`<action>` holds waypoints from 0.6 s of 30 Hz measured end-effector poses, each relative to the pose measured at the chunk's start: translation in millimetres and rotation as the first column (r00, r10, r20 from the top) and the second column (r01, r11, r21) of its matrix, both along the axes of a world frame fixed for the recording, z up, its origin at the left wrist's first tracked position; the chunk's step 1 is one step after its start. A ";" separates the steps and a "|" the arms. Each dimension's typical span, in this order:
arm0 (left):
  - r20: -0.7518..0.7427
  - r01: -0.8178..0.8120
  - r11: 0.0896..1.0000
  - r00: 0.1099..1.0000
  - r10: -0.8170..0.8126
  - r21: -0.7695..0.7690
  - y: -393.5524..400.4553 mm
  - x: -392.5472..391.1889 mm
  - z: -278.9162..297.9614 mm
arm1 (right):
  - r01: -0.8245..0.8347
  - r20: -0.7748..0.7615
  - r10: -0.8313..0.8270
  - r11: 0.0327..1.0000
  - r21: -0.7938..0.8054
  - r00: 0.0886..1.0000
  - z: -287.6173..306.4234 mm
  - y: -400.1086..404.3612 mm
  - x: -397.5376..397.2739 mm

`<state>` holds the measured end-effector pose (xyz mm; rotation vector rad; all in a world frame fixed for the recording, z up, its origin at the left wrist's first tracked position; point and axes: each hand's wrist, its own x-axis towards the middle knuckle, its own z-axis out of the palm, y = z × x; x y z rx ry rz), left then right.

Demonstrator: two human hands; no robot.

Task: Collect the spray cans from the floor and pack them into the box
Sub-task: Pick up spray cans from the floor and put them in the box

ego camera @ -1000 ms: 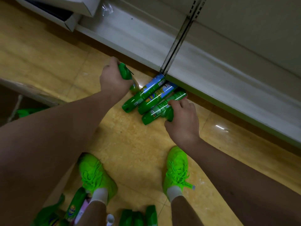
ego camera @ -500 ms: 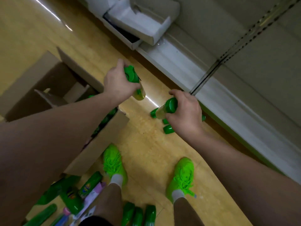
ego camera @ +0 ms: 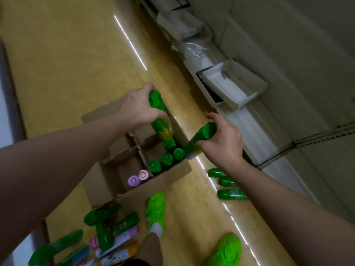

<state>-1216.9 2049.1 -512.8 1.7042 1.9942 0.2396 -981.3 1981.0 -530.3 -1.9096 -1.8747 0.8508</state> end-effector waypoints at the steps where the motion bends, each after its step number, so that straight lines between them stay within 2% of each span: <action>1: -0.018 0.002 1.000 1.000 -0.002 -0.010 0.4 -12.7 0.4 | -0.012 -0.009 0.012 1.000 0.003 1.000 2.7 6.4 -9.8; 6: -0.029 0.000 0.999 1.000 -0.001 -0.042 -3.7 -57.0 -28.4 | -0.099 -0.048 0.098 0.995 -0.014 0.994 -10.6 29.8 -55.4; 10: -0.007 -0.027 0.995 1.000 0.026 -0.099 -15.8 -76.2 -68.9 | -0.085 -0.093 0.080 0.996 -0.041 0.992 -37.3 41.3 -83.1; 18: 0.011 -0.033 0.990 0.999 0.035 -0.138 -35.2 -89.2 -137.9 | -0.171 -0.010 0.171 0.983 -0.065 0.985 -94.1 54.0 -104.9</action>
